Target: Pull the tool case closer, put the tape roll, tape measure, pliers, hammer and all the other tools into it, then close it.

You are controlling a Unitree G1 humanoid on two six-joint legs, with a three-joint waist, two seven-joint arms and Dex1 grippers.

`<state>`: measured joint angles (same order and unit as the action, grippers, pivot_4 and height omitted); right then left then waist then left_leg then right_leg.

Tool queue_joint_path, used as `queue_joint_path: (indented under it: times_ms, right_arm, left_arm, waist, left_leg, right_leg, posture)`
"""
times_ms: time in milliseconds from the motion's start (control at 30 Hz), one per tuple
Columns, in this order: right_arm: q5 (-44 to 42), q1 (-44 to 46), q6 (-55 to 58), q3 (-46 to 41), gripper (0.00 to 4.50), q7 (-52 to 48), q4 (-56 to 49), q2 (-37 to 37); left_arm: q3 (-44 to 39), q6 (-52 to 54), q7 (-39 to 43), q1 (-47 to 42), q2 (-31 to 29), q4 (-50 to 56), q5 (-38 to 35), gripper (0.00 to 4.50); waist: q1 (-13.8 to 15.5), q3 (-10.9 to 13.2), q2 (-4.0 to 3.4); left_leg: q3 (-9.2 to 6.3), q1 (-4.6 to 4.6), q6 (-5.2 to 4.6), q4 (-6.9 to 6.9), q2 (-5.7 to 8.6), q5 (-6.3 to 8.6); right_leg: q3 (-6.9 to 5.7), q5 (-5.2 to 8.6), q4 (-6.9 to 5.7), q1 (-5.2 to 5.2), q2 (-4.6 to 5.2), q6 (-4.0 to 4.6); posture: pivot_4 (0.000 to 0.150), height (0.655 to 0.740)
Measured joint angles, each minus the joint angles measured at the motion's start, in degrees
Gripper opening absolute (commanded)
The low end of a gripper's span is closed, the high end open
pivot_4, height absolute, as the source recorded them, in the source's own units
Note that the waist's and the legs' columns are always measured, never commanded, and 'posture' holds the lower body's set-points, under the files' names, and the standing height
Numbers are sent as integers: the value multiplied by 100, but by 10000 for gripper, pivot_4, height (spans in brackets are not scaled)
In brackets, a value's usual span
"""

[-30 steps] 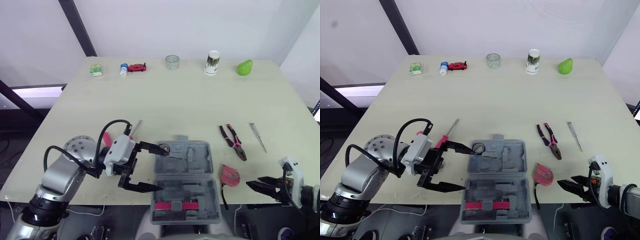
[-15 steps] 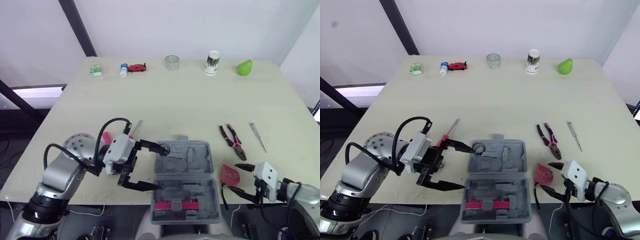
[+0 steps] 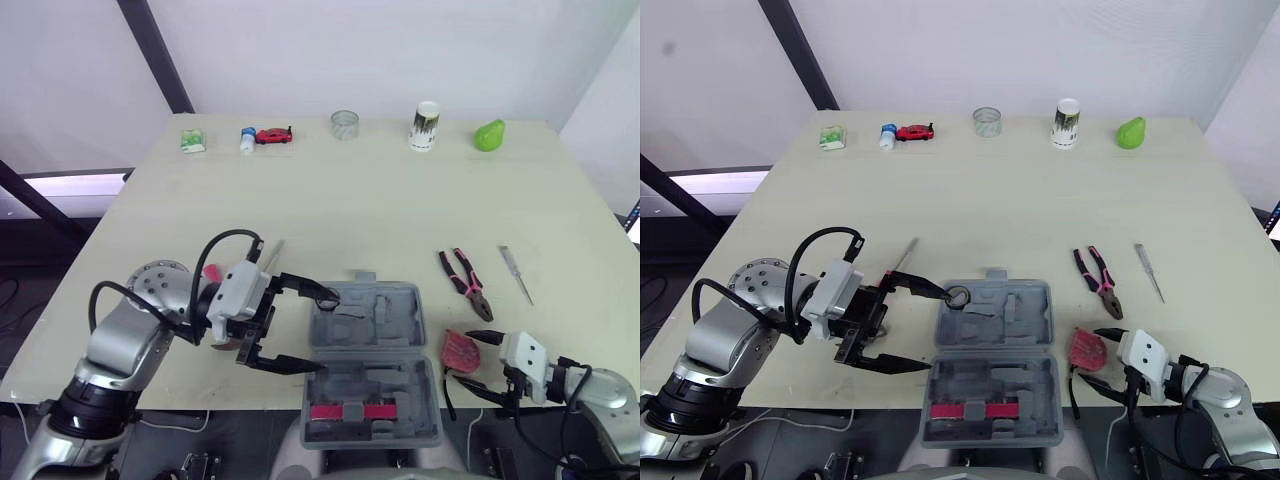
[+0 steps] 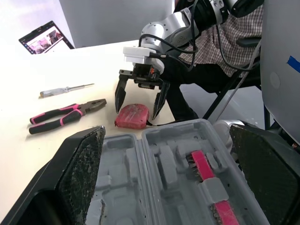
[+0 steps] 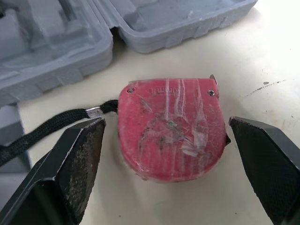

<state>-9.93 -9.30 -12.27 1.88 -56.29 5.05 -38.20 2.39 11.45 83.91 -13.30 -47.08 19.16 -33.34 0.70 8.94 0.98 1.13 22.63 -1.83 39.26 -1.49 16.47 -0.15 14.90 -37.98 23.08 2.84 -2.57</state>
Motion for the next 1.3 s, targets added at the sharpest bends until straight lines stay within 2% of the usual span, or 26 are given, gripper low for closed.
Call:
queue_joint_path:
  times_ms: [267,300,400,667,900,1067,1300]
  right_arm:
    - [189,81,358,121,44494,191,-158,39]
    - [196,82,411,130,39472,206,-191,39]
    - [195,83,473,170,29450,236,-241,49]
    - [192,83,559,169,29461,271,-285,-1]
    - [129,309,1000,103,29461,148,-612,-445]
    - [-43,848,1614,113,29461,-158,-1029,-747]
    - [-315,2652,3322,704,29461,-587,-1832,-814]
  left_arm:
    - [4,-9,-1,0,39,-4,30,45000]
    - [6,-18,-3,0,58,-9,49,45000]
    - [51,-33,-17,0,90,-19,62,45000]
    - [54,-69,-37,8,125,-19,80,45000]
    - [38,-80,-182,109,218,-21,91,45000]
    - [-3,-139,-479,226,458,-55,135,45000]
    - [-253,-206,-1031,651,608,-113,180,45000]
  waist:
    - [3,0,0]
    - [3,0,0]
    - [3,0,0]
    - [4,0,0]
    - [-12,0,-3]
    - [-2,1,-5]
    - [-21,5,-13]
  left_leg:
    - [1,0,0,0,0,0]
    - [0,0,0,0,0,0]
    - [1,0,0,0,1,0]
    - [1,0,0,0,1,0]
    - [1,-1,0,1,0,0]
    - [0,-1,0,2,0,0]
    - [-10,0,0,2,-8,0]
  right_leg:
    - [0,0,0,0,0,0]
    - [0,0,0,0,0,0]
    - [0,0,-1,0,0,0]
    - [0,0,-1,0,0,0]
    - [1,0,-2,0,-1,0]
    - [0,-1,-2,-1,0,0]
    - [-8,-1,-5,0,2,2]
  posture:
    - [1500,7400]
    - [1500,7400]
    - [1500,7400]
    - [1500,7400]
    - [1500,7400]
    - [1500,7400]
    - [1500,7400]
